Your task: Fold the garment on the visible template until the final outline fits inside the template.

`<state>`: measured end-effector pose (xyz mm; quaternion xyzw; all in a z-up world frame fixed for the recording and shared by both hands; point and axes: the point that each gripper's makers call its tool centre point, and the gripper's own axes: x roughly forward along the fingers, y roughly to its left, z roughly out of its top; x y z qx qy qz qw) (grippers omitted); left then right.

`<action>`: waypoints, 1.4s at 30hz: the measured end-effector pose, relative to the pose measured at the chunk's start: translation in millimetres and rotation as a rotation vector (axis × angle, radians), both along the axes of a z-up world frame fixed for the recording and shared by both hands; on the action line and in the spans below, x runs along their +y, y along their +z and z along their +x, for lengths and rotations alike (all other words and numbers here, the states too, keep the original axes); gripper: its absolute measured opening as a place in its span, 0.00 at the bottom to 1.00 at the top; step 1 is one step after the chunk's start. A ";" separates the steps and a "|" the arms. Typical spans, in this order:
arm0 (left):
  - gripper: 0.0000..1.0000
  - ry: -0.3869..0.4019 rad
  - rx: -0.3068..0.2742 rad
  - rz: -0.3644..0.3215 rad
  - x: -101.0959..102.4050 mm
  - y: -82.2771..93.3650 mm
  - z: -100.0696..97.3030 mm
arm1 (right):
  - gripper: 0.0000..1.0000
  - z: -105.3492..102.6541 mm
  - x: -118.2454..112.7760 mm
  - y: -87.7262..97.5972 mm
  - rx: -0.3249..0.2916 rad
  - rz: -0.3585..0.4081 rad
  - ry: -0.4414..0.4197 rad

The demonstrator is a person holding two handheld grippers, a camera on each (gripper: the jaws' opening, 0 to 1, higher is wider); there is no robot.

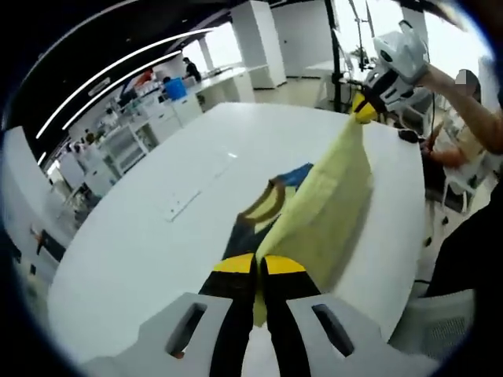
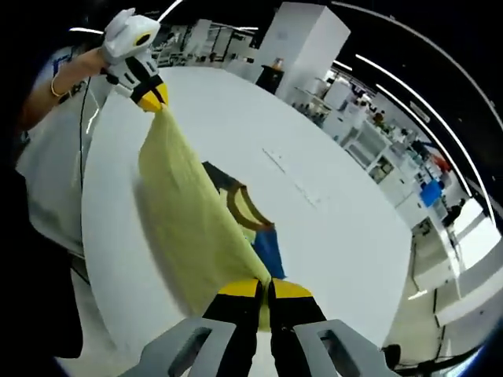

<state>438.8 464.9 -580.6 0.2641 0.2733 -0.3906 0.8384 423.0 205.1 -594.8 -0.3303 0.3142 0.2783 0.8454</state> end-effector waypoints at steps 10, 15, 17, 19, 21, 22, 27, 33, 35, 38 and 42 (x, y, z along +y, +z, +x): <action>0.00 0.027 -0.085 0.032 1.3 2.6 35.4 | 0.00 36.1 2.6 4.7 -0.114 -0.047 -0.001; 0.01 0.033 -0.067 0.040 -2.5 -2.0 48.0 | 0.00 49.3 -0.3 -4.8 -0.123 -0.075 -0.004; 0.01 0.036 -0.064 0.029 -4.9 -6.2 54.9 | 0.00 54.5 -2.2 -11.5 -0.107 -0.076 -0.019; 0.01 0.038 -0.048 0.034 -4.7 -13.3 60.4 | 0.00 60.0 -2.7 -17.6 -0.099 -0.068 -0.025; 0.01 0.033 -0.044 0.042 -4.7 -21.3 68.0 | 0.00 64.7 -3.3 -23.5 -0.089 -0.062 -0.032; 0.01 0.034 -0.017 0.054 -3.6 -28.0 69.3 | 0.00 66.1 -3.2 -26.1 -0.079 -0.055 -0.036; 0.01 0.031 -0.001 0.078 -2.1 -46.1 84.6 | 0.00 79.1 -2.1 -40.2 -0.044 -0.032 -0.059; 0.01 0.011 0.010 0.120 -2.8 -69.8 97.5 | 0.00 93.8 0.0 -60.8 -0.006 -0.042 -0.060; 0.01 0.011 0.049 0.136 -1.6 -82.4 99.3 | 0.00 98.2 1.0 -69.0 0.011 -0.040 -0.057; 0.01 0.013 0.068 0.131 -2.3 -92.9 104.6 | 0.00 102.4 2.7 -80.2 0.044 -0.026 -0.063; 0.01 0.006 0.074 0.143 -2.2 -107.5 115.6 | 0.00 113.2 0.3 -97.0 0.072 -0.035 -0.067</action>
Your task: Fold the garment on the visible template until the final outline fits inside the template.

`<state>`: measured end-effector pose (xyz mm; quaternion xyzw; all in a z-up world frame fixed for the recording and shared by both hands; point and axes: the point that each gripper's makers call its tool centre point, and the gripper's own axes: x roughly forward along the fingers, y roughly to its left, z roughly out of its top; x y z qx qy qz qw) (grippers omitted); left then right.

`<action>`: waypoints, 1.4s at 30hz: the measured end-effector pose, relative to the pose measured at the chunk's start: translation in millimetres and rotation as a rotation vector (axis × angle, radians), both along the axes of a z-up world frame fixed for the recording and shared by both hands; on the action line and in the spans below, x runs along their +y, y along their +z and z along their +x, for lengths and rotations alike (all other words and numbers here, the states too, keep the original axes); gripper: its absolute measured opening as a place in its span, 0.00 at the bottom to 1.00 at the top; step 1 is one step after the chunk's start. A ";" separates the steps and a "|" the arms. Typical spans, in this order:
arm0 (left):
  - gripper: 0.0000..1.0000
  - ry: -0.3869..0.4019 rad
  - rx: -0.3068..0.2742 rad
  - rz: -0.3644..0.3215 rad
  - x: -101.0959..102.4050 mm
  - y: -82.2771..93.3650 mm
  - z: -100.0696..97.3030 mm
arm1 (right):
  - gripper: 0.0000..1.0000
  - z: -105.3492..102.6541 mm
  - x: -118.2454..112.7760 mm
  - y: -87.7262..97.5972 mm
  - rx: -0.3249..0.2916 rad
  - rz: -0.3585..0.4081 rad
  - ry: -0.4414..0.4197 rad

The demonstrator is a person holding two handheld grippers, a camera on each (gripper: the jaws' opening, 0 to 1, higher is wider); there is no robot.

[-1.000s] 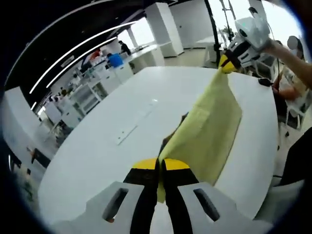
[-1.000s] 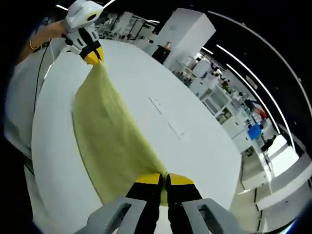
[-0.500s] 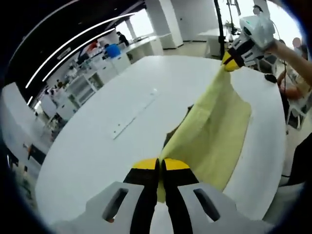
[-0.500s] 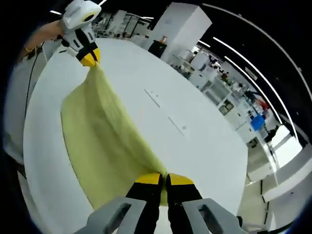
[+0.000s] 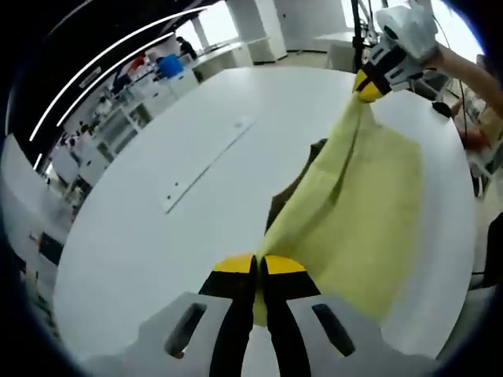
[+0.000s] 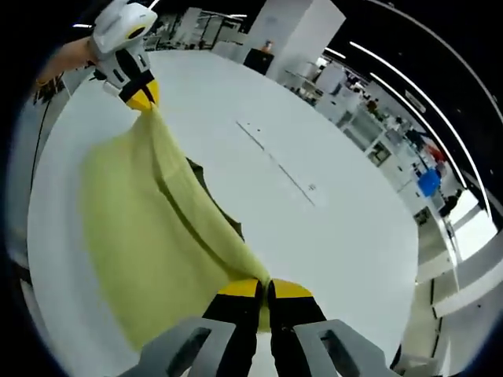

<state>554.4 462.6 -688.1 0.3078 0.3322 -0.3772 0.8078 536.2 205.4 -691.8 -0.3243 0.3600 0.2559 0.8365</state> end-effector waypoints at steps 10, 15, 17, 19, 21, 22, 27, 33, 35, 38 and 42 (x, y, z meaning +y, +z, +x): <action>0.01 0.044 0.063 -0.003 -0.5 -38.1 14.7 | 0.00 11.4 -2.1 -38.3 0.117 0.061 -0.023; 0.01 0.034 0.075 0.011 2.5 -51.7 19.8 | 0.00 15.5 -4.1 -53.4 0.158 0.072 -0.023; 0.01 0.037 0.082 0.009 3.7 -56.1 21.5 | 0.00 15.4 -5.3 -59.8 0.180 0.076 -0.019; 0.01 0.035 0.095 0.007 4.4 -61.7 21.0 | 0.01 13.8 -5.7 -65.4 0.206 0.095 -0.027; 0.01 0.029 0.100 0.013 5.1 -64.5 19.7 | 0.01 13.0 -6.1 -69.0 0.223 0.109 -0.033; 0.01 0.028 0.100 0.016 5.9 -66.3 19.7 | 0.01 13.2 -7.0 -71.4 0.230 0.115 -0.032; 0.02 0.049 0.112 -0.012 9.4 -68.3 19.7 | 0.04 13.8 -8.0 -71.2 0.240 0.163 -0.066; 0.13 -0.008 0.090 -0.020 10.0 -61.3 12.4 | 0.20 5.9 -8.3 -68.1 0.232 0.137 -0.021; 0.19 -0.029 0.083 -0.019 11.9 -62.1 13.3 | 0.21 5.4 -9.1 -66.8 0.222 0.132 -0.014; 0.24 -0.066 0.064 -0.004 14.1 -60.3 7.5 | 0.24 0.6 -9.9 -64.5 0.206 0.094 0.031; 0.23 -0.071 0.017 0.035 26.0 -62.3 10.0 | 0.20 -1.9 -20.9 -65.5 0.165 0.012 0.070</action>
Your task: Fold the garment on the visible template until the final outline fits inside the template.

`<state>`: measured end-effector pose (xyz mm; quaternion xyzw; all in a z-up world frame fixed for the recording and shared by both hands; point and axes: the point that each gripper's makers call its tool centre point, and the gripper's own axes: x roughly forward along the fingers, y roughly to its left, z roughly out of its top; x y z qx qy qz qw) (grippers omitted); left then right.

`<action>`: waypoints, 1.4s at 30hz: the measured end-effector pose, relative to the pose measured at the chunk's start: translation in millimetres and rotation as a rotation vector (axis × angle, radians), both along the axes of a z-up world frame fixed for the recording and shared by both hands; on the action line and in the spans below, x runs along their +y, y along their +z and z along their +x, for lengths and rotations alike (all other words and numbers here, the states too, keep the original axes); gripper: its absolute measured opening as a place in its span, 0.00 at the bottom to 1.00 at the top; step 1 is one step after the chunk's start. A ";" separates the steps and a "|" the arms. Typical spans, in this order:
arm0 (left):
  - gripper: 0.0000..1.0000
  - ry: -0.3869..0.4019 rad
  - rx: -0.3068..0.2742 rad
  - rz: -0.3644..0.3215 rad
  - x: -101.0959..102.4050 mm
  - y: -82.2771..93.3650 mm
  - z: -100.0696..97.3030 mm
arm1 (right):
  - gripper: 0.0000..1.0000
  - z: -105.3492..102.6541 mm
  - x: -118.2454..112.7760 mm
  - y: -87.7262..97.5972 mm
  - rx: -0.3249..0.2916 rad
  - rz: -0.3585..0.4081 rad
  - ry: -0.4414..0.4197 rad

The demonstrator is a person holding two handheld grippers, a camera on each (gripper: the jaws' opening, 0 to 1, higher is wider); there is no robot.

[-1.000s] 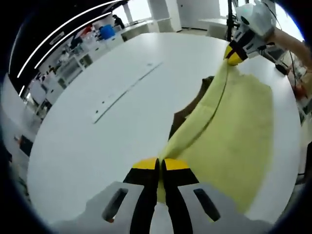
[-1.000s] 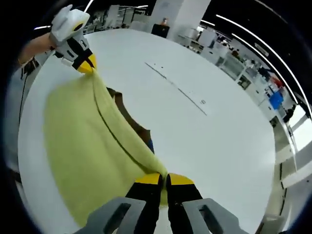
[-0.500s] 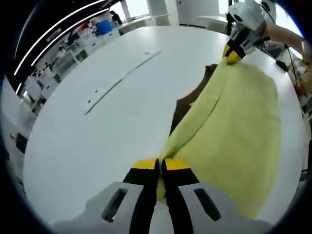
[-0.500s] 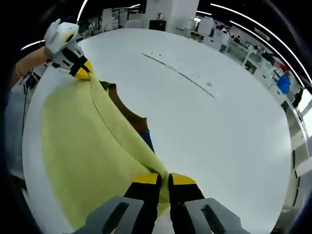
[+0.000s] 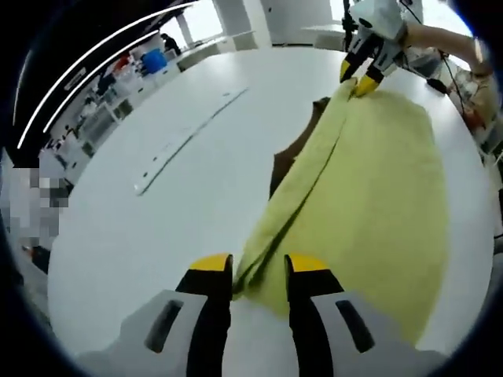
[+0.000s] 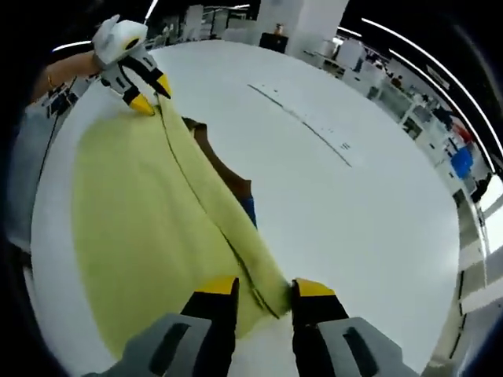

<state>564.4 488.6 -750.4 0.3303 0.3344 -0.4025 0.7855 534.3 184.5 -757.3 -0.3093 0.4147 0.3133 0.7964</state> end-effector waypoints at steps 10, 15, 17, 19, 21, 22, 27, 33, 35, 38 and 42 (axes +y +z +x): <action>0.03 0.106 -0.049 -0.085 9.1 0.9 11.8 | 0.02 6.4 -2.4 4.0 -0.082 -0.015 0.022; 0.02 0.131 -0.056 -0.123 8.9 5.1 15.9 | 0.00 18.1 -3.6 13.3 -0.100 0.115 -0.110; 0.02 0.196 -0.033 -0.167 9.4 3.7 19.2 | 0.00 24.0 -5.5 14.3 -0.102 0.157 -0.167; 0.02 0.295 0.027 -0.221 9.7 2.1 17.3 | 0.00 27.5 -5.7 13.4 -0.089 0.213 -0.244; 0.03 0.367 0.039 -0.274 11.8 2.0 22.6 | 0.00 27.9 -7.8 9.7 -0.066 0.243 -0.303; 0.05 0.415 0.050 -0.302 13.8 1.0 24.5 | 0.01 29.0 -9.5 7.2 -0.056 0.264 -0.339; 0.06 0.398 -0.025 -0.199 24.5 -2.1 30.4 | 0.07 35.6 -18.6 1.4 -0.032 0.339 -0.505; 0.11 0.418 -0.001 -0.268 19.7 0.1 30.3 | 0.18 42.4 -16.3 12.7 -0.051 0.409 -0.545; 0.17 0.425 0.011 -0.293 17.4 4.7 28.7 | 0.22 39.9 -15.5 12.5 -0.039 0.419 -0.553; 0.25 0.426 0.031 -0.316 14.4 9.5 23.5 | 0.26 32.6 -12.8 14.9 -0.019 0.430 -0.553; 0.35 0.410 0.035 -0.368 9.7 20.7 14.3 | 0.36 24.7 -5.6 18.8 0.010 0.464 -0.546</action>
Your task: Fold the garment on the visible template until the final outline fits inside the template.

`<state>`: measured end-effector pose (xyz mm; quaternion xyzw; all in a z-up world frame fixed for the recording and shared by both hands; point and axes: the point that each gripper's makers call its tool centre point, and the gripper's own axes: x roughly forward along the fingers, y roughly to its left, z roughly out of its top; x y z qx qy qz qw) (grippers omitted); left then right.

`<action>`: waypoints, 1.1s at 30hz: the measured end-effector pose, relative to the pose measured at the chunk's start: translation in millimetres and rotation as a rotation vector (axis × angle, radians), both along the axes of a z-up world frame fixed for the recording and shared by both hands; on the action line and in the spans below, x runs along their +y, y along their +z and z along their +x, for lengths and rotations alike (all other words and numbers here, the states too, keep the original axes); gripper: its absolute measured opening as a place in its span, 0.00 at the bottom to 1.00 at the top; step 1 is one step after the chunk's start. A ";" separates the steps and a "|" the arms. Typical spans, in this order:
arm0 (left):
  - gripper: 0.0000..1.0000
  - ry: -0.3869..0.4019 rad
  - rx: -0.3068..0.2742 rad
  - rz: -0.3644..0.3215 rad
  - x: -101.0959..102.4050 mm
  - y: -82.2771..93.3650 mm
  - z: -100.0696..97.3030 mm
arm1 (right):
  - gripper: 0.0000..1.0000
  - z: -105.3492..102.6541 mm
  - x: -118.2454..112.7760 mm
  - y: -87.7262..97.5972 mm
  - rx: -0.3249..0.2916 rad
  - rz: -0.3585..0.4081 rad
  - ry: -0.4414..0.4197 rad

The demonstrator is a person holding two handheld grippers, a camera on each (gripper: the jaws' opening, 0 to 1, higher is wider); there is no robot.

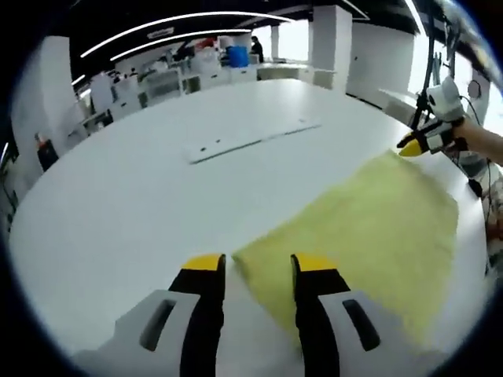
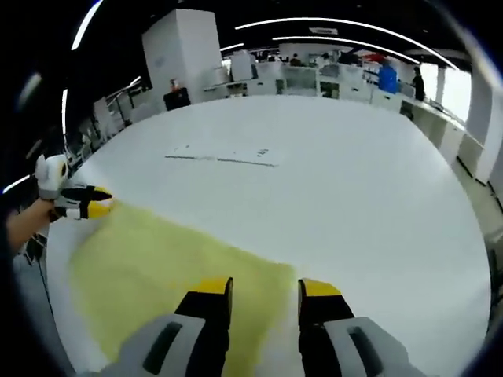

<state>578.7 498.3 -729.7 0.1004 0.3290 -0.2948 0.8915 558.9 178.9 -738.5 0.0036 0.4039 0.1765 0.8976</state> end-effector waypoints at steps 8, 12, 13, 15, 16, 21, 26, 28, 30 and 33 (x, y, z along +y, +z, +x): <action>0.53 -0.028 0.020 -0.050 -0.1 9.9 -21.7 | 0.60 -19.4 13.2 6.6 0.022 0.036 0.037; 0.60 -0.029 0.046 -0.063 1.9 10.4 -34.0 | 0.66 -33.0 17.0 9.0 0.029 0.014 0.082; 0.61 -0.040 0.054 -0.053 2.8 9.8 -39.7 | 0.67 -38.3 18.3 9.9 0.031 0.013 0.097; 0.65 -0.057 0.054 -0.047 3.2 10.1 -48.0 | 0.67 -47.1 19.9 10.9 0.040 0.017 0.114; 0.67 -0.060 0.059 -0.048 3.6 9.9 -51.4 | 0.68 -53.2 20.2 11.1 0.049 0.014 0.127; 0.70 -0.072 0.080 -0.072 5.1 8.6 -71.3 | 0.72 -71.5 19.7 13.3 0.056 0.017 0.144; 0.70 -0.082 0.104 -0.075 7.4 4.6 -89.7 | 0.72 -92.4 17.4 13.4 0.063 0.033 0.141; 0.69 -0.085 0.103 -0.074 7.9 4.7 -94.7 | 0.72 -99.5 15.6 12.3 0.066 0.030 0.142; 0.68 -0.089 0.105 -0.079 8.6 4.8 -101.4 | 0.71 -105.3 14.3 11.0 0.067 0.030 0.143; 0.66 -0.090 0.084 -0.088 11.3 6.3 -110.1 | 0.69 -116.8 13.0 8.5 0.073 0.024 0.146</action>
